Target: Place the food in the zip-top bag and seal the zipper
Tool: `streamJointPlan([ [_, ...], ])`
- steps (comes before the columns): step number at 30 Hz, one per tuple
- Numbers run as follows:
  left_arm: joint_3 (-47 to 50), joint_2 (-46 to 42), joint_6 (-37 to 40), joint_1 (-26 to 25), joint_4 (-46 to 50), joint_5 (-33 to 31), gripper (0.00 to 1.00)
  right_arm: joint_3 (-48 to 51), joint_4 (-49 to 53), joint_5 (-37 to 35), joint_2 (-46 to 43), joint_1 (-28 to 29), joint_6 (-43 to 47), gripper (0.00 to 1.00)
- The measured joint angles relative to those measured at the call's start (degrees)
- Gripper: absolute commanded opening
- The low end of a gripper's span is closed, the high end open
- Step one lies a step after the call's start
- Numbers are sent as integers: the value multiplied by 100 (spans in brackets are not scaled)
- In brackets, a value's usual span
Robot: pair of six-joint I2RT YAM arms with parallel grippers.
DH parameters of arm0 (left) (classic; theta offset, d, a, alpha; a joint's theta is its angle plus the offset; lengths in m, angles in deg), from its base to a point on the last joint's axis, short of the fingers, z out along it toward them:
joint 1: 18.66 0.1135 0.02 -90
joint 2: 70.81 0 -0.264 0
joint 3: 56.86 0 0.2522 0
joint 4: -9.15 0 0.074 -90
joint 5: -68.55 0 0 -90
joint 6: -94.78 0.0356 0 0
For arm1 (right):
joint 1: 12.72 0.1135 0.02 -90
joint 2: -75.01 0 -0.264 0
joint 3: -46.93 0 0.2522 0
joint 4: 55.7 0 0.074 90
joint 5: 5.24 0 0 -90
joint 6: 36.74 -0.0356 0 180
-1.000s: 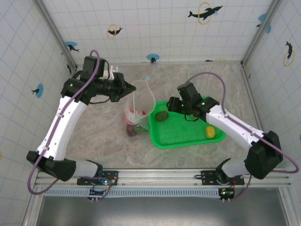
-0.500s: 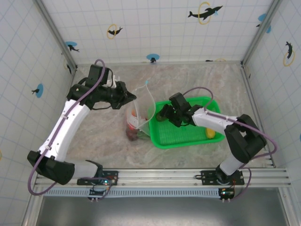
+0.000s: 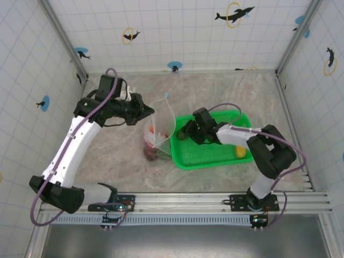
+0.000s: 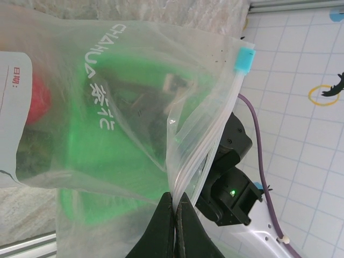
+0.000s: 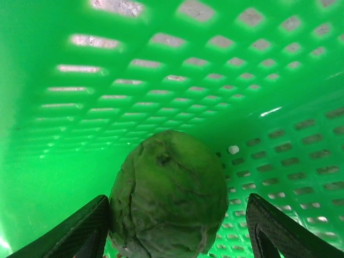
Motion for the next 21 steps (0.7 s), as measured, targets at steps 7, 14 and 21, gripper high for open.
streamJointPlan([
  [7, 0, -4, 28, 4, 4, -50, 0, -2, -140, 85, 26, 7, 205, 53],
  [14, 162, -114, 26, 4, -76, -92, 0, 122, -35, 79, -219, -81, 457, 49],
  [21, 387, -140, 17, 4, -260, -90, 0, 192, 575, -90, -1574, -291, 942, 49],
])
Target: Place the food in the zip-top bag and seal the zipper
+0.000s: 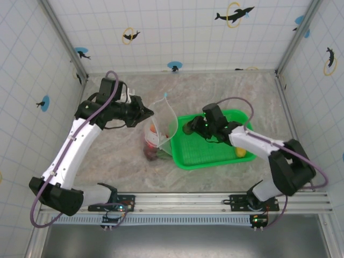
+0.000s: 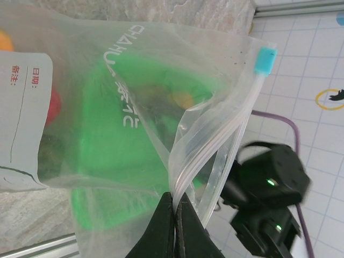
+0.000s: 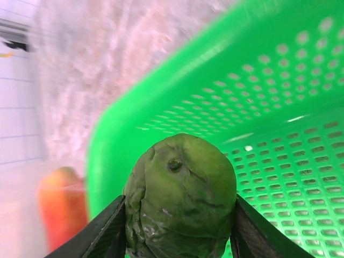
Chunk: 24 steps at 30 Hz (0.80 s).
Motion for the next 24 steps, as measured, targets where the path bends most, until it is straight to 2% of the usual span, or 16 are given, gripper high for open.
streamJointPlan([
  [5, 7, 11, -24, 0, -175, 4, 0, -81, 656, -243, -1353, -232, 533, 48],
  [9, 42, 9, -129, 0, -404, 52, 0, -859, 1172, -212, -1759, -328, 1064, 48],
  [13, 81, 61, -192, 0, -562, 72, 0, -2046, 1307, 168, -1547, -264, 1539, 49],
  [17, 76, 188, -192, 0, -577, 109, 0, -3132, 1550, 411, -1027, 181, 2076, 49],
  [20, -17, 330, -181, 0, -424, 85, 0, -3613, 1832, 361, -595, 662, 2533, 49],
  [24, -151, 385, -129, 0, -66, 15, 0, -3759, 2216, 192, -142, 1049, 2927, 49],
])
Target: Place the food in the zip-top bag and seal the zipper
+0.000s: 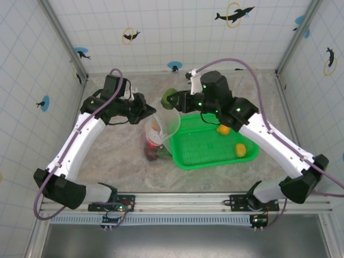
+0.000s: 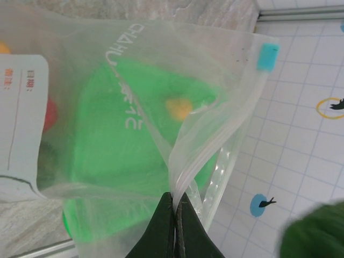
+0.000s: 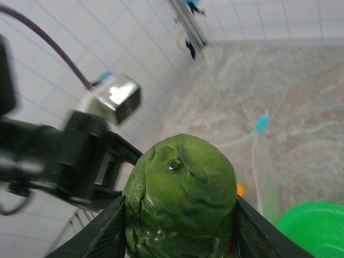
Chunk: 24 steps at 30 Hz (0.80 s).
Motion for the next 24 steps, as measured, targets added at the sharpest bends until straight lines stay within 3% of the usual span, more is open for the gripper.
streamJointPlan([
  [5, -317, 35, 140, 0, 538, -111, 0, -33, 562, -708, 396, 485, 470, 50],
  [9, -610, 101, 157, 0, 645, -118, 0, -133, 935, -1147, 621, 841, 697, 77],
  [12, -656, 127, 155, 0, 634, -98, 0, -400, 1178, -1438, 800, 1005, 824, 82],
  [15, -675, 181, 190, 0, 632, 4, 0, -610, 1235, -1617, 874, 1082, 844, 79],
  [21, -929, 387, 586, 0, 960, 31, 0, -647, 1172, -1456, 765, 780, 623, 55],
  [24, -927, 385, 608, 0, 1040, 17, 0, -601, 1080, -1220, 623, 509, 516, 54],
])
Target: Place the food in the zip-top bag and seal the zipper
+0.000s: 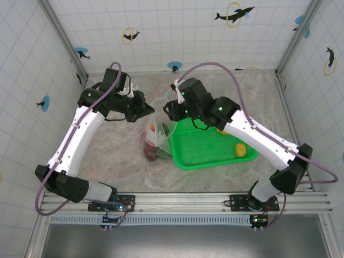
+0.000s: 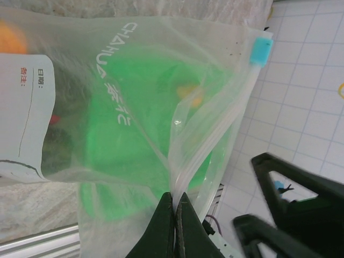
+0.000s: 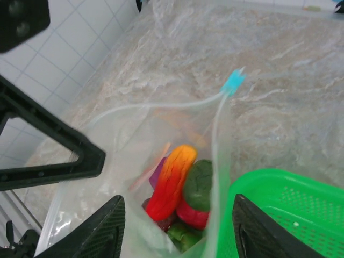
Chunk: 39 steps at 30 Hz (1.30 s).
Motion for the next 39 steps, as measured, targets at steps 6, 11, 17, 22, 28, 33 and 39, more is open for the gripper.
streamJointPlan([
  [6, 28, 2, -2, -2, 17, -57, 0, 634, -131, 195, -522, -680, -127, 58],
  [11, 11, 74, -42, -94, -39, -96, 0, 2074, -125, 2, -1390, -1561, -492, 62],
  [17, -26, 295, -170, -387, -186, -96, 0, 3305, 448, -444, -1967, -1858, -892, 68],
  [22, 61, 295, -221, -426, -448, -48, 0, 3921, 1143, -743, -1974, -2210, -1158, 70],
  [28, 155, 293, -212, -426, -616, -9, 0, 4371, 1401, -1008, -1921, -2640, -1283, 69],
  [33, 251, 291, -205, -426, -673, -9, 0, 4461, 1217, -1099, -1665, -2964, -1172, 68],
  [39, 260, 273, -188, -426, -673, -11, 0, 4557, 935, -1182, -1255, -3084, -1043, 70],
])
